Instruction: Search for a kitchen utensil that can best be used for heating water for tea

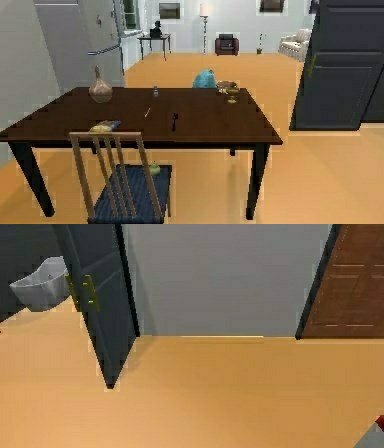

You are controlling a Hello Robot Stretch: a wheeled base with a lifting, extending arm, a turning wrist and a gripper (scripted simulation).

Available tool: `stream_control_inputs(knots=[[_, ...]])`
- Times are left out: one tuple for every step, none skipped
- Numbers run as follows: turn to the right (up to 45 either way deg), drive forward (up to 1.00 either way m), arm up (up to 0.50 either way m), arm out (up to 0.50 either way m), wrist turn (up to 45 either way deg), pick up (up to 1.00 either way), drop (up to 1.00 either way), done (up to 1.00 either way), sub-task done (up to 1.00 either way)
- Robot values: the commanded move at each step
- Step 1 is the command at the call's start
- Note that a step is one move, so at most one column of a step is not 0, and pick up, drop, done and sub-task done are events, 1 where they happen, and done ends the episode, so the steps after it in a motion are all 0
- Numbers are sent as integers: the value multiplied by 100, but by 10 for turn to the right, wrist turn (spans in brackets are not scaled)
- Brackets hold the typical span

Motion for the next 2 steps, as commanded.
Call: stream_control_inputs(knots=[[-450,0,0,0,0,0,0,0,0],[-330,0,0,0,0,0,0,0,0]])
